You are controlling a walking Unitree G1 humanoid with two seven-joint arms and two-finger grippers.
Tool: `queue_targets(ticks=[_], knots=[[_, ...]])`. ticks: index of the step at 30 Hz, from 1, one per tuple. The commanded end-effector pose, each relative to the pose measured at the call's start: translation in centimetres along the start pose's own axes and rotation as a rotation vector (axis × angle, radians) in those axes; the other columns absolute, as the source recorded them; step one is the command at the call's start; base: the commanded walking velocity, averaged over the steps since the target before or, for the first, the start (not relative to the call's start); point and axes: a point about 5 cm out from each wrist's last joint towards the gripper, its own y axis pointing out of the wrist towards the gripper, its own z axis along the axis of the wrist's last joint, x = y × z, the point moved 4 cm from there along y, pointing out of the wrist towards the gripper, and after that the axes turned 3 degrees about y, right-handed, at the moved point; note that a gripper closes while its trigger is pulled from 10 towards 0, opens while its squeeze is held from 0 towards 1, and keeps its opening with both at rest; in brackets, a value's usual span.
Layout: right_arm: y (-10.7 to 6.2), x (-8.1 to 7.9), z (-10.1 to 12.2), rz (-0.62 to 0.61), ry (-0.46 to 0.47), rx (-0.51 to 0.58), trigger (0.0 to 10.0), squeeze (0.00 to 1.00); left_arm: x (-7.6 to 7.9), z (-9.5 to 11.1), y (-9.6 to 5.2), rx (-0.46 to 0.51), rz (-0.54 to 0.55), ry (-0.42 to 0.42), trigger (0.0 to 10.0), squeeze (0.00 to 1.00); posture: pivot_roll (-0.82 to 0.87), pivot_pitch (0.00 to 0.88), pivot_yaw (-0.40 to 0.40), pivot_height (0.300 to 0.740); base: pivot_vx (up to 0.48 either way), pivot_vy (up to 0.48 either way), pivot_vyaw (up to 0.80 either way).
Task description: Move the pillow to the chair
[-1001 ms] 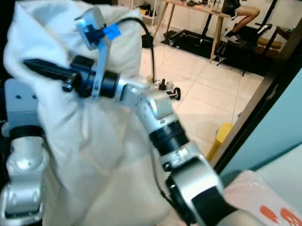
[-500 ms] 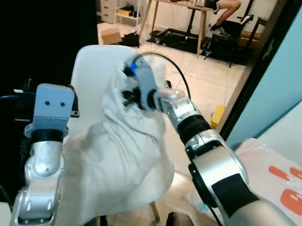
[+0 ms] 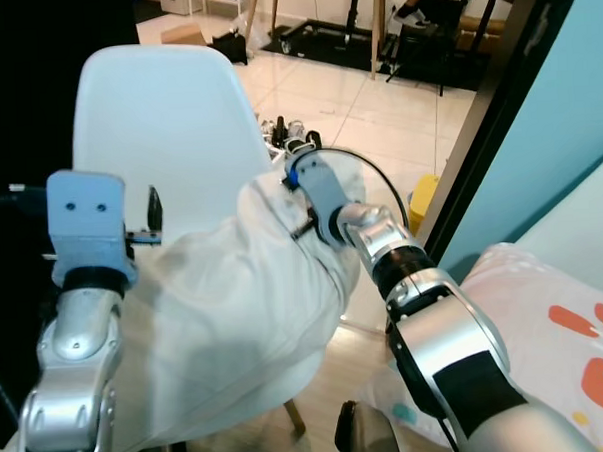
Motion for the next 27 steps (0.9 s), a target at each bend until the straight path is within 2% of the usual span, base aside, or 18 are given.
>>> queue_targets(ticks=[1, 2, 3, 5, 6, 7, 8, 9, 10, 12, 16, 19, 21, 22, 23, 24, 25, 27], knots=[[0.4, -1.1, -1.7, 0.052, 0.007, -0.062, 10.0, 0.0, 0.1, -0.7, -0.4, -0.048, -0.029, -0.048, 10.0, 0.0, 0.12, 0.108, -0.174, 0.496, 0.0, 0.0, 0.0], [0.3, -1.2, -2.2, 0.072, 0.006, -0.08, 10.0, 0.0, 0.0, -2.9, -1.1, -0.172, -0.045, -0.129, 10.0, 0.0, 0.12, 0.11, -0.173, 0.491, 0.0, 0.0, 0.0], [0.3, -1.2, -2.2, 0.072, 0.006, -0.08, 10.0, 0.0, 0.0, -2.9, -1.1, -0.172, -0.045, -0.129, 10.0, 0.0, 0.12, 0.11, -0.173, 0.491, 0.0, 0.0, 0.0], [0.1, -0.7, -2.8, 0.072, 0.012, -0.1, 10.0, 0.0, -1.6, -7.7, -3.4, -0.421, 0.034, -0.318, 10.0, 0.0, 0.11, 0.109, -0.168, 0.481, 0.0, 0.0, 0.0], [0.1, -0.7, -2.8, 0.072, 0.012, -0.1, 10.0, 0.0, -1.6, -7.7, -3.4, -0.421, 0.034, -0.318, 10.0, 0.0, 0.11, 0.109, -0.168, 0.481, 0.0, 0.0, 0.0], [-0.1, -0.4, -3.1, 0.063, 0.012, -0.107, 10.0, 0.0, -2.4, -9.3, -4.7, -0.506, 0.089, -0.367, 10.0, 0.0, 0.11, 0.105, -0.166, 0.476, 0.0, 0.0, 0.0], [-0.1, -0.4, -3.1, 0.063, 0.012, -0.107, 10.0, 0.0, -2.4, -9.3, -4.7, -0.506, 0.089, -0.367, 10.0, 0.0, 0.11, 0.105, -0.166, 0.476, 0.0, 0.0, 0.0], [-0.3, 0.0, -3.2, 0.05, 0.011, -0.112, 10.0, 0.0, -3.1, -10.4, -5.8, -0.566, 0.118, -0.351, 10.0, 0.0, 0.1, 0.105, -0.166, 0.471, 0.0, 0.0, 0.0], [-0.3, 0.0, -3.2, 0.05, 0.011, -0.112, 10.0, 0.0, -3.1, -10.4, -5.8, -0.566, 0.118, -0.351, 10.0, 0.0, 0.1, 0.105, -0.166, 0.471, 0.0, 0.0, 0.0], [-0.6, 0.8, -3.3, 0.026, 0.008, -0.115, 10.0, 0.0, -4.4, -11.4, -7.5, -0.644, 0.157, -0.254, 10.0, 0.0, 0.11, 0.098, -0.163, 0.461, 0.0, 0.0, 0.0], [-0.7, 1.1, -3.3, 0.012, 0.003, -0.116, 10.0, 0.0, -5.0, -12.5, -8.3, -0.701, 0.161, -0.184, 10.0, 0.0, 0.11, 0.093, -0.163, 0.446, 0.0, 0.0, 0.0], [-0.6, 1.0, -3.1, 0.014, 0.007, -0.109, 10.0, 0.0, -4.3, -14.2, -8.9, -0.756, 0.132, -0.185, 10.0, 0.0, 0.11, 0.091, -0.162, 0.436, 0.0, 0.0, 0.0], [-0.6, 1.0, -3.1, 0.014, 0.007, -0.109, 10.0, 0.0, -4.3, -14.2, -8.9, -0.756, 0.132, -0.185, 10.0, 0.0, 0.11, 0.091, -0.162, 0.436, 0.0, 0.0, 0.0], [-0.6, 1.0, -2.9, 0.012, 0.003, -0.103, 10.0, 0.0, -3.4, -15.1, -8.8, -0.759, 0.083, -0.227, 10.0, 0.0, 0.1, 0.09, -0.163, 0.436, 0.0, 0.0, 0.0], [-0.6, 1.0, -2.9, 0.012, 0.003, -0.103, 10.0, 0.0, -3.4, -15.1, -8.8, -0.759, 0.083, -0.227, 10.0, 0.0, 0.1, 0.09, -0.163, 0.436, 0.0, 0.0, 0.0], [-0.6, 1.1, -2.7, 0.009, -0.002, -0.096, 10.0, 0.0, -2.5, -15.9, -8.6, -0.76, 0.032, -0.255, 10.0, 0.0, 0.1, 0.088, -0.164, 0.436, 0.0, 0.0, 0.0], [-0.7, 1.2, -2.5, 0.005, 0.001, -0.086, 10.0, 0.0, -1.9, -16.4, -8.3, -0.74, -0.011, -0.289, 4.6, 0.0, 0.09, 0.088, -0.159, 0.436, 0.0, 0.0, 0.0], [-0.8, 1.4, -2.2, -0.001, 0.005, -0.076, 10.0, 0.0, -1.4, -17.2, -8.1, -0.737, -0.046, -0.321, 4.6, 0.0, 0.09, 0.087, -0.158, 0.436, 0.0, 0.0, 0.0]])
